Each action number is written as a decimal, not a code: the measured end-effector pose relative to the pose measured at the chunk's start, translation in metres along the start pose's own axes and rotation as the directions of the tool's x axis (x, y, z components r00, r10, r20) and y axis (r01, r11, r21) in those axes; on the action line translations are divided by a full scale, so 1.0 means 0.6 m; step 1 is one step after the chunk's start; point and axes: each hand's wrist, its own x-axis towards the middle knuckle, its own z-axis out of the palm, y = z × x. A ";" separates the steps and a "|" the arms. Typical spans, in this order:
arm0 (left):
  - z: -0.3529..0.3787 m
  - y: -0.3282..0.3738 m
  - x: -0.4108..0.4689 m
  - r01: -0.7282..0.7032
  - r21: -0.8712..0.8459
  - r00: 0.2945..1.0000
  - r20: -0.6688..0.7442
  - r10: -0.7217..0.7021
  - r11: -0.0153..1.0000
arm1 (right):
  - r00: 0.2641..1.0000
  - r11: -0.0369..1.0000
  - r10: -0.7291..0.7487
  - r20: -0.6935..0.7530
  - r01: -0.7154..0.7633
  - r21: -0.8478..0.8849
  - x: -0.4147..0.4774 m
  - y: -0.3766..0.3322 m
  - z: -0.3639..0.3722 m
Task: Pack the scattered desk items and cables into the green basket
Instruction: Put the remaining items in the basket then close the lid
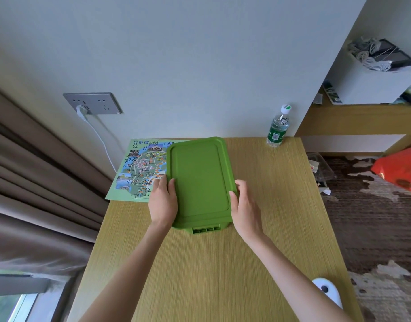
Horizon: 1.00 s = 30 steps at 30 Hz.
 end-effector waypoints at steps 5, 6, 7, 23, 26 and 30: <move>0.003 0.001 0.000 0.064 -0.083 0.998 0.033 -0.062 0.995 | 0.997 0.996 0.070 0.036 -0.072 0.052 -0.003 -0.002 0.009; 0.000 0.002 0.001 0.103 -0.137 0.993 0.066 -0.095 0.985 | 0.990 0.990 0.118 0.075 -0.122 0.064 -0.002 0.000 0.010; -0.005 0.004 0.003 0.148 -0.206 0.986 0.111 -0.127 0.967 | 0.980 0.984 0.158 0.117 -0.166 0.060 0.000 0.002 0.010; -0.089 0.000 -0.058 0.472 -0.493 0.722 0.692 0.001 0.731 | 0.900 0.998 0.018 0.435 0.009 -0.059 0.018 0.060 -0.104; -0.091 -0.012 -0.100 0.472 -0.526 0.707 0.705 0.052 0.707 | 0.890 0.999 0.026 0.454 -0.002 -0.053 -0.001 0.065 -0.117; -0.090 -0.029 -0.148 0.480 -0.551 0.679 0.726 0.108 0.683 | 0.893 0.998 0.023 0.450 0.005 -0.060 -0.032 0.068 -0.124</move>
